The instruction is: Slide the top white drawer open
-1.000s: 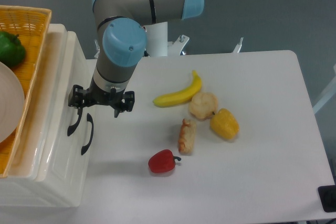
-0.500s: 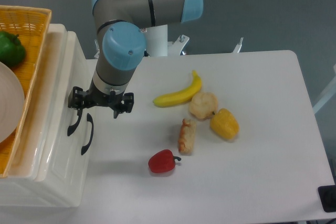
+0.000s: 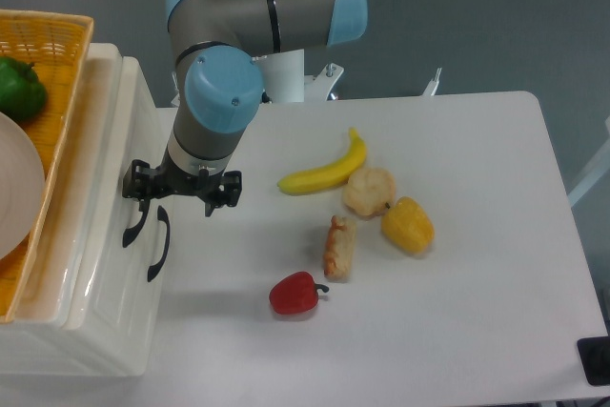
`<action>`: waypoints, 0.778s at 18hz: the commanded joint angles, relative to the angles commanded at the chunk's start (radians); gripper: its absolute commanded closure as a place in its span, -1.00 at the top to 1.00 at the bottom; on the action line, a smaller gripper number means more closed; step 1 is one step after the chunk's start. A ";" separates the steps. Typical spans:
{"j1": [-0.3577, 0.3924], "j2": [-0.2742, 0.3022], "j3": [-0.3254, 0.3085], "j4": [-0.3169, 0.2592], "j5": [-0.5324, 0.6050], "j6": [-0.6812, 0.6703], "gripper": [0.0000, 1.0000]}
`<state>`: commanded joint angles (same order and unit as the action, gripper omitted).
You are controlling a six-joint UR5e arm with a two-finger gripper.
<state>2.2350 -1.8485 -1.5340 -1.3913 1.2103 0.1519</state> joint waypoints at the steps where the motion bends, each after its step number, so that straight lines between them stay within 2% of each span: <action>1: 0.002 0.002 0.000 0.000 -0.005 0.000 1.00; 14: -0.002 0.000 -0.002 0.000 -0.009 0.002 1.00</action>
<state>2.2335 -1.8484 -1.5355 -1.3913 1.2011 0.1534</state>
